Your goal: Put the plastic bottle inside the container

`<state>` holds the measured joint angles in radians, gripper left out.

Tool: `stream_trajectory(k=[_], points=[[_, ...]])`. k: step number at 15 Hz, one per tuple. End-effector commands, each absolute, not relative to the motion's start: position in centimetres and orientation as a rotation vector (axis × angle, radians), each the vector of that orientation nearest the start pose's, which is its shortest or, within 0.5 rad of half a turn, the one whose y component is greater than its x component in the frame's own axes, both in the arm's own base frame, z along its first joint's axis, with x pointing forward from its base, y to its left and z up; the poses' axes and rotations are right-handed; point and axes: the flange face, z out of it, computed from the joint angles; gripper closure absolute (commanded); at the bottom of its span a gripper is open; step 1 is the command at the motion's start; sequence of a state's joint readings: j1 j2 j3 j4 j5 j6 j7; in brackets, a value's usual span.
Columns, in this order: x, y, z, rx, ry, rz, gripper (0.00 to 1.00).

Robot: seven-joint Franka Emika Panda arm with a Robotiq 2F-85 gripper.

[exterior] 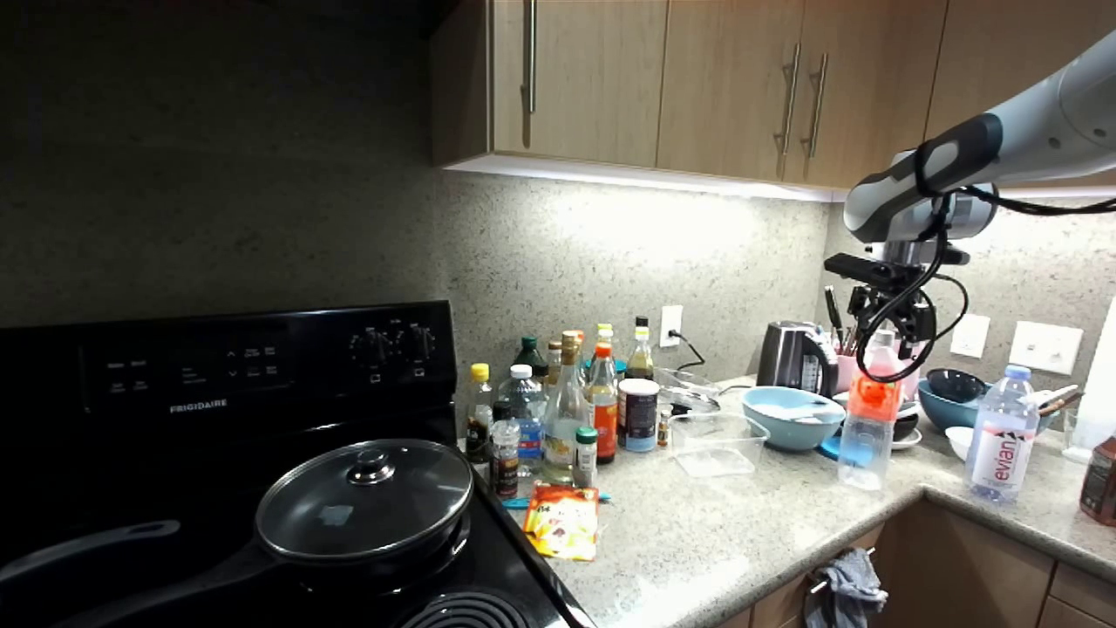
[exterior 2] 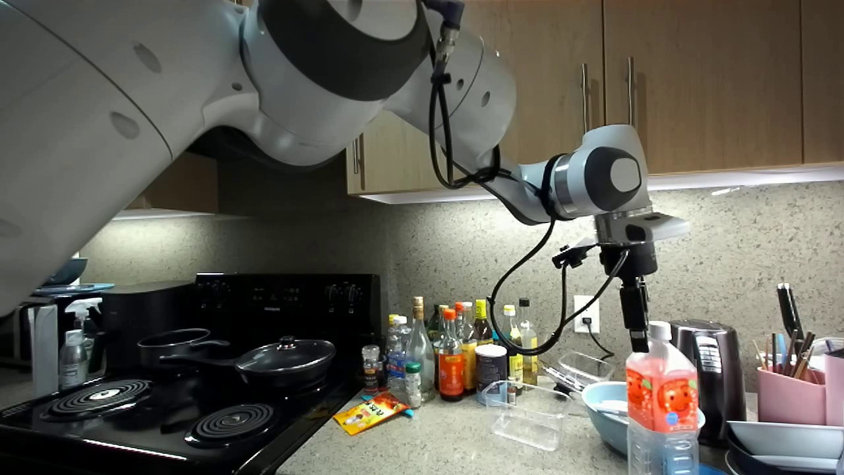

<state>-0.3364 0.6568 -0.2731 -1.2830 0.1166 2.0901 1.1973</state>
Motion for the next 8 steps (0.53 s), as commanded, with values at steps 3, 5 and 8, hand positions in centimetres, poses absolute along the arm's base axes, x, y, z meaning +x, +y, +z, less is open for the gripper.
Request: stream_trajectory(k=[3,5,8], points=[[64.31,-38.73,39.53,-1.940,2.431,-0.290,0.00],[64.23,-39.02,39.38,-1.929,2.440,-0.284,0.00],[64.10,-39.30,39.26,-1.923,2.448,-0.280,0.00]])
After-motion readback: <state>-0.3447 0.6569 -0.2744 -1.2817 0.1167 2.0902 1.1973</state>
